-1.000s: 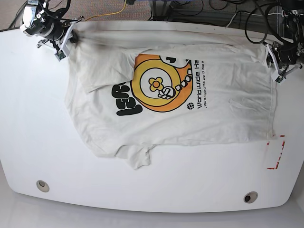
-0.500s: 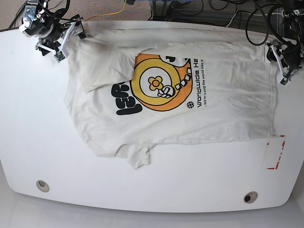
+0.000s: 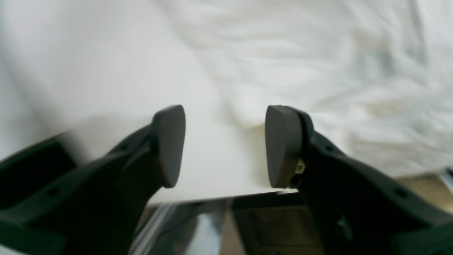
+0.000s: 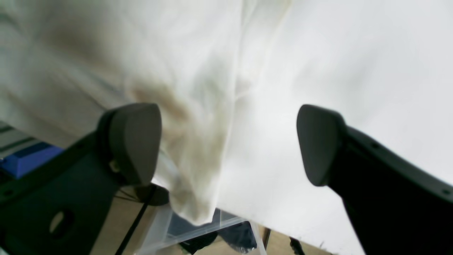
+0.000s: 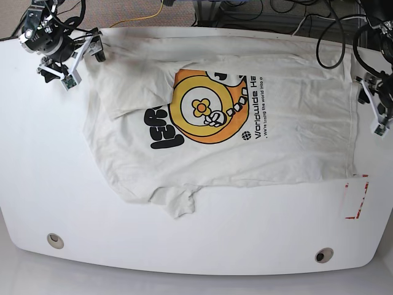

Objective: Layout the t-shirt on the table in an organized manner, then fold the t-shirt properly
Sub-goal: 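Move both grippers to the hem corners and grasp the hem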

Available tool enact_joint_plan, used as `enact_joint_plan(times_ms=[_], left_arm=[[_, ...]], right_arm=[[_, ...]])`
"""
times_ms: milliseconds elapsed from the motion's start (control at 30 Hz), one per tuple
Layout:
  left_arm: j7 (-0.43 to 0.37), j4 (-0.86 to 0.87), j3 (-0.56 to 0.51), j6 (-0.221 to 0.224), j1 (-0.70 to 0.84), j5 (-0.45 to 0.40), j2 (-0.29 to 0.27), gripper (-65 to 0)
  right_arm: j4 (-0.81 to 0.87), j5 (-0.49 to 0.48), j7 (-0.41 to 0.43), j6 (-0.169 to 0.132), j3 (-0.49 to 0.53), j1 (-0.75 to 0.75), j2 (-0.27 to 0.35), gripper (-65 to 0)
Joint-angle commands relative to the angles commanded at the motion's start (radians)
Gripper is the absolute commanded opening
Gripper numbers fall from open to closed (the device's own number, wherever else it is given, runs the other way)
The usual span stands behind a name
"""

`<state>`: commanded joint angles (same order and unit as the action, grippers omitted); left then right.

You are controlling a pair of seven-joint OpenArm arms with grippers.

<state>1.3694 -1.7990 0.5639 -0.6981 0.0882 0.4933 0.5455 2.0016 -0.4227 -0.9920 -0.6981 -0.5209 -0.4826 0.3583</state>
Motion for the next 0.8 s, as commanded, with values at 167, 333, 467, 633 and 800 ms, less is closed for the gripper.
enact_joint_plan(times_ms=[167,333,467,633,800], left_arm=[[0.000,0.020,0.017,0.000,-0.123,-0.006,-0.005,-31.5],[0.000,0.135,0.015,0.000,-0.267,-0.008,-0.037,-31.7],[-0.003,0.226,0.015,0.000,-0.354,-0.008,-0.041,-31.8],[-0.114,0.342,0.015,0.000,-0.436,-0.008,-0.044,-31.8],[-0.250,0.463,-0.002,0.000,-0.480,-0.006,-0.046,-31.8]], right_arm=[[-0.028,0.006,0.000,0.000,0.006,0.117,-0.002,-6.7],[-0.095,0.008,0.000,0.000,0.009,0.270,-0.026,-6.7],[-0.160,0.008,0.000,0.000,0.009,0.376,-0.028,-6.7],[-0.302,0.008,0.000,0.000,0.011,0.537,-0.028,-6.7],[-0.457,0.068,0.006,0.000,0.011,0.695,-0.026,-6.7]])
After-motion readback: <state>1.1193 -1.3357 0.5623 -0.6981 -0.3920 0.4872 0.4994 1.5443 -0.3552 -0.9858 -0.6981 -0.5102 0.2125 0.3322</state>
